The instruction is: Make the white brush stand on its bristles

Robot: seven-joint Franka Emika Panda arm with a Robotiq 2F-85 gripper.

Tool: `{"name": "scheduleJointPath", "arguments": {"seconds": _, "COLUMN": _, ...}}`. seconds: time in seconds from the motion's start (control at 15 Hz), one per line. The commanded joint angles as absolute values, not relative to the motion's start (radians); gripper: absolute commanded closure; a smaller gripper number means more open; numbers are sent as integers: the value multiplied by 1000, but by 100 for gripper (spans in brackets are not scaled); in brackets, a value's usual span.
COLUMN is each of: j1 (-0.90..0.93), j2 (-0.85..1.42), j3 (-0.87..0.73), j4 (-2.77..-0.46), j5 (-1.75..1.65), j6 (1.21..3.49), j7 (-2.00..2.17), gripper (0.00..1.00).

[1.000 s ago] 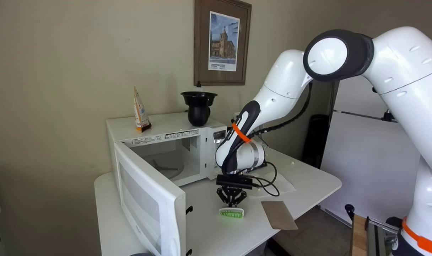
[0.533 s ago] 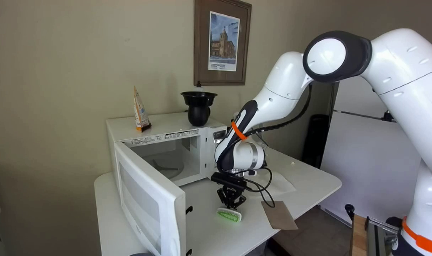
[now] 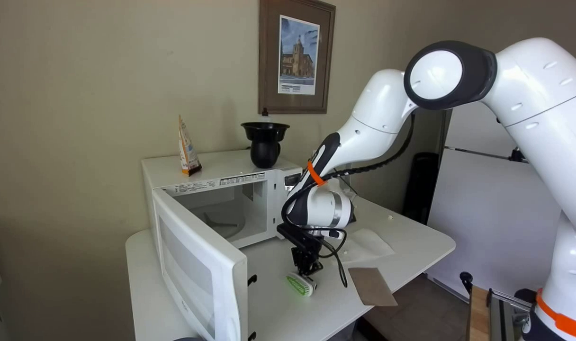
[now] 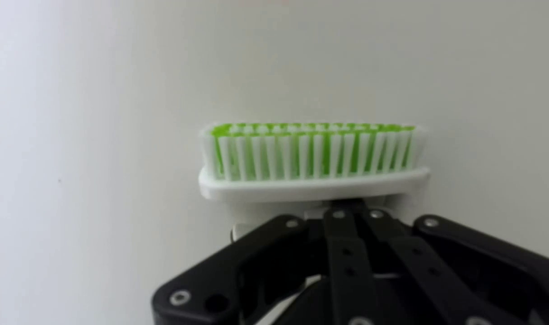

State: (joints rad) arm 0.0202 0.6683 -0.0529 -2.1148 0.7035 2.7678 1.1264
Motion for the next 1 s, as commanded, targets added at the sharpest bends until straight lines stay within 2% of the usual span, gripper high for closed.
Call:
{"name": "scheduleJointPath", "arguments": {"seconds": 0.0, "j1": 84, "j2": 656, "j3": -78, "j4": -2155, "j5": 744, "j6": 2869, "j7": 1308, "gripper": 100}}
{"name": "scheduleJointPath", "arguments": {"seconds": 0.53, "j1": 197, "j2": 606, "j3": -140, "j4": -2279, "j5": 697, "j6": 3101, "j7": 1471, "gripper": 100}}
{"name": "scheduleJointPath", "arguments": {"seconds": 0.87, "j1": 151, "j2": 528, "j3": -93, "j4": -2346, "j5": 695, "j6": 3150, "j7": 1408, "gripper": 100}}
{"name": "scheduleJointPath", "arguments": {"seconds": 0.93, "j1": 99, "j2": 499, "j3": -43, "j4": -2364, "j5": 700, "j6": 3171, "j7": 1316, "gripper": 100}}
